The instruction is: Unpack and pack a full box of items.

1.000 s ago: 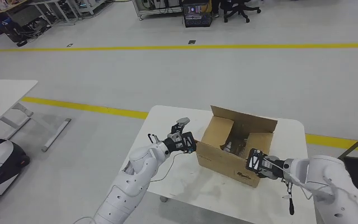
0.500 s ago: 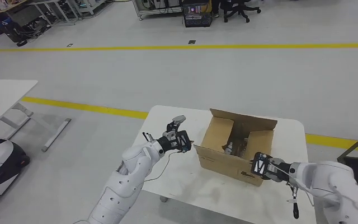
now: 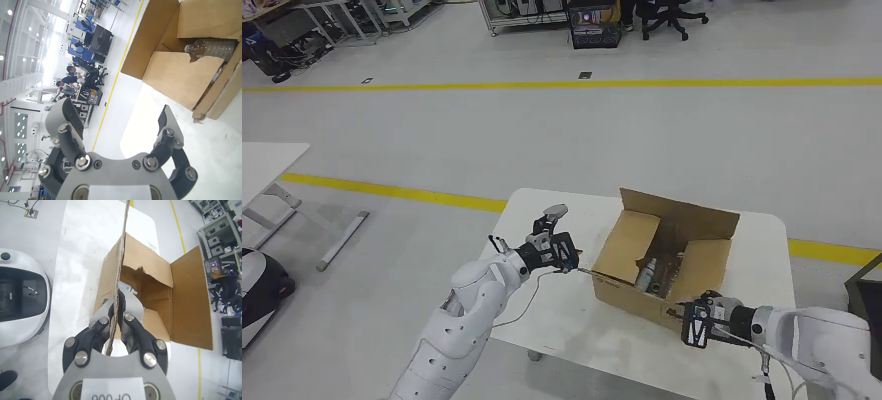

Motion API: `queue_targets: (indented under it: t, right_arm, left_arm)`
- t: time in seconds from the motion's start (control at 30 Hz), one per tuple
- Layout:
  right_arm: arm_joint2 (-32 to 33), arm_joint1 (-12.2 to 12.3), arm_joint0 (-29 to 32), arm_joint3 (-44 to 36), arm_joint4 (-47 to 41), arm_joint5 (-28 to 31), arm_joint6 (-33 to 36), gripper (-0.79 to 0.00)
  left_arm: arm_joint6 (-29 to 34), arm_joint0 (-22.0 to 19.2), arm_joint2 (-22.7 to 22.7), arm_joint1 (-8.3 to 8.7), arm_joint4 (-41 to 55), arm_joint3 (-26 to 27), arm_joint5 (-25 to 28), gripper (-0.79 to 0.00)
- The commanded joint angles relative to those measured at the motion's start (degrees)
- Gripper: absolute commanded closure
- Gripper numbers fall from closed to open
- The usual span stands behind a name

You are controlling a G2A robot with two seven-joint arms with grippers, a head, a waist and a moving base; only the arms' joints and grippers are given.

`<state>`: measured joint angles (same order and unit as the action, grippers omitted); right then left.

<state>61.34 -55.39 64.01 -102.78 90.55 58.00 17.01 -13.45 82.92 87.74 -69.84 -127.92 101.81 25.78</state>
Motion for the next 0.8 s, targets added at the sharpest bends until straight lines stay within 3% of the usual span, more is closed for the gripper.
queue_targets:
  t: [0.0,0.4,0.43,0.47,0.5,0.53,0.6,0.67,0.7,0.77]
  right_arm:
    - [-0.3,0.8,1.0,-1.3,2.9,0.0,-3.5,0.0]
    - [-1.7,4.6,5.0,-3.5,15.3,0.0,-18.6,0.0]
    - [-1.7,4.8,5.1,-3.2,16.4,0.0,-19.7,-0.049]
    - [-1.7,5.0,5.2,-2.8,17.1,0.0,-20.6,-0.259]
    - [-1.6,5.2,5.4,-2.4,17.3,0.0,-21.6,-0.354]
    - [-1.5,5.4,5.4,-2.1,17.6,0.0,-22.4,-0.379]
    - [-1.0,5.6,5.4,-1.9,17.9,0.0,-24.0,-0.628]
    - [-0.1,5.9,5.6,-2.2,17.6,-0.5,-26.3,-0.659]
    - [0.6,6.1,5.8,-2.3,17.3,-0.8,-27.8,-0.727]
    - [2.0,6.4,6.4,-2.2,16.9,-1.6,-30.9,-0.72]
  left_arm:
    - [0.0,-0.2,-0.8,0.0,0.3,0.1,-0.2,-0.785]
    - [-0.5,-0.8,-3.9,0.36,0.1,0.0,-0.2,-0.785]
    - [-0.7,-0.8,-4.1,0.4,0.1,-0.1,0.0,-0.785]
    - [-0.6,-0.8,-4.2,0.45,0.1,-0.2,0.0,-0.785]
    - [-0.7,-0.7,-4.4,0.5,0.0,-0.4,0.2,-0.785]
    - [-0.7,-0.7,-4.5,0.55,-0.1,-0.5,0.3,-0.785]
    - [-0.9,-0.7,-4.8,0.65,-0.2,-0.7,0.4,-0.785]
    - [-1.1,-0.7,-5.1,0.74,0.0,-0.7,0.7,-0.785]
    - [-1.2,-0.7,-5.3,0.78,0.3,-0.8,1.1,-0.785]
    - [-1.4,-0.8,-5.6,0.9,0.5,-0.9,2.3,-0.785]
